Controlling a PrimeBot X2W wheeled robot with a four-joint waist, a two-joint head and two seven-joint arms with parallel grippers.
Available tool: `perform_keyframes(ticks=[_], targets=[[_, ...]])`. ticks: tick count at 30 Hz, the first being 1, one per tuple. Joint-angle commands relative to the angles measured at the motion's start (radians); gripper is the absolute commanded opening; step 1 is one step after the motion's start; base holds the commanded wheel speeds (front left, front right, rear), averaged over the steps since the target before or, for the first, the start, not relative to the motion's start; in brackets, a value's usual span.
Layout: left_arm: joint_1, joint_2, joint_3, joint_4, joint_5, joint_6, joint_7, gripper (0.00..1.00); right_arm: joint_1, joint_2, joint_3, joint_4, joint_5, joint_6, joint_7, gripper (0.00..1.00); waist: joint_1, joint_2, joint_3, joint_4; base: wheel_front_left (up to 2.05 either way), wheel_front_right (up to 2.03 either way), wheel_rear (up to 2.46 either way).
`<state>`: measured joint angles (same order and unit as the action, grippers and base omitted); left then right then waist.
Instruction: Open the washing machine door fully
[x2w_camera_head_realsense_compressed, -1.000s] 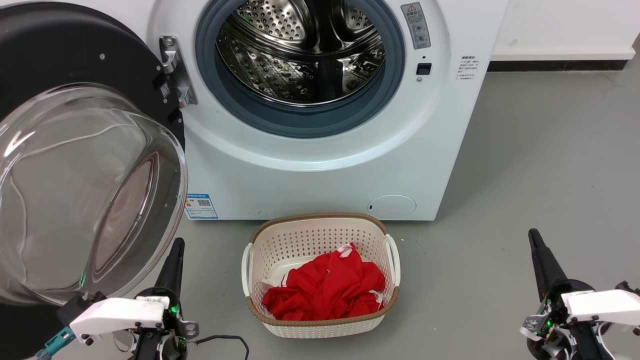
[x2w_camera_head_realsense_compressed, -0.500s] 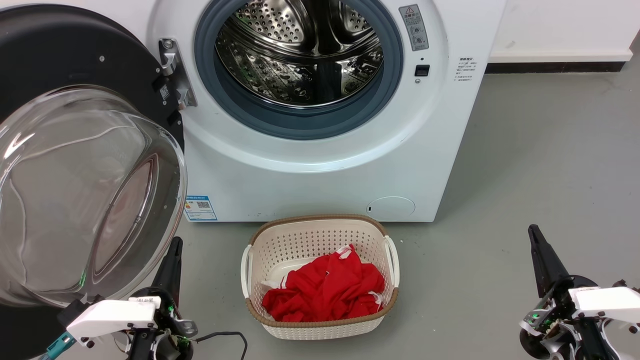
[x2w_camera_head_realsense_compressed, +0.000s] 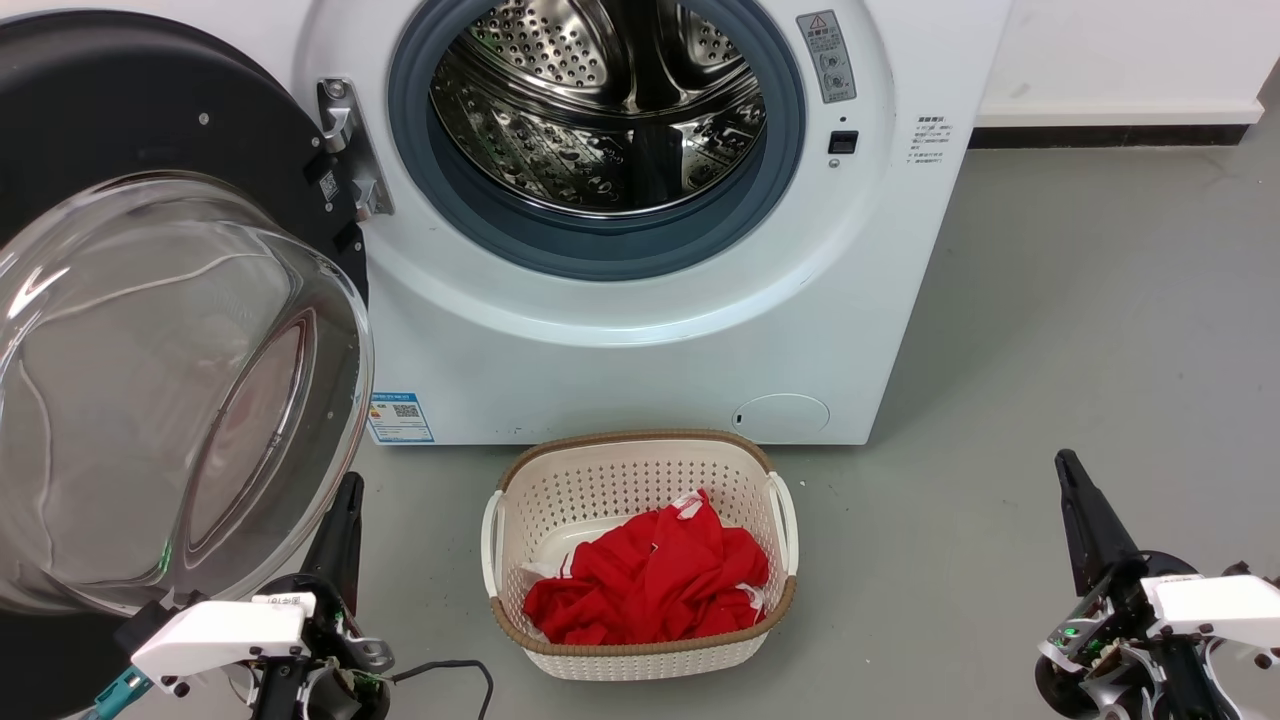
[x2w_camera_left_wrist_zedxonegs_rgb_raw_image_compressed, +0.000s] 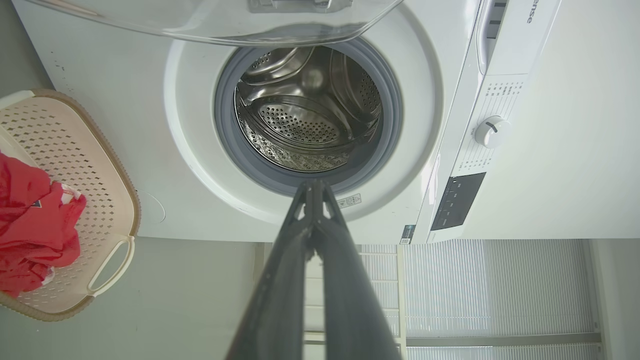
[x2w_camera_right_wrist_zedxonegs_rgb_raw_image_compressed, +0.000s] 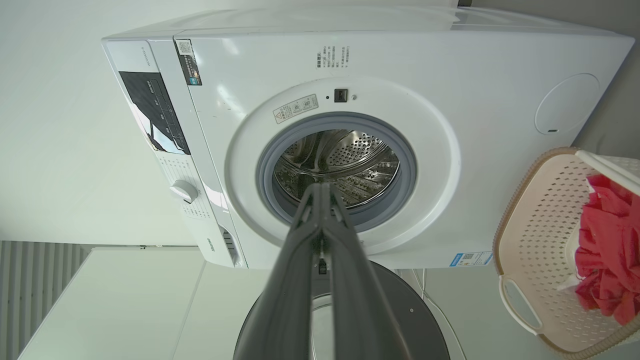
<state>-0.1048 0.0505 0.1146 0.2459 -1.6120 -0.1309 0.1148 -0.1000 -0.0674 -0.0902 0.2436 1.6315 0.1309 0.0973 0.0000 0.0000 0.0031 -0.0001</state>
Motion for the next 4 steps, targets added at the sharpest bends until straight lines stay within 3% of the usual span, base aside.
perform_keyframes(ticks=[1,4], targets=[[-0.007,-0.002,0.003,0.001,-0.001,-0.002,0.003,0.0,-0.013,0.002,-0.003,0.002,-0.001,0.0,0.001,0.0,0.0,0.0,0.0,0.0,0.0,0.0,0.0],[-0.007,-0.002,0.003,0.001,-0.001,-0.002,0.003,0.0,-0.013,0.002,-0.004,0.002,-0.002,0.0,0.002,0.0,0.0,0.0,0.0,0.0,0.0,0.0,0.0]])
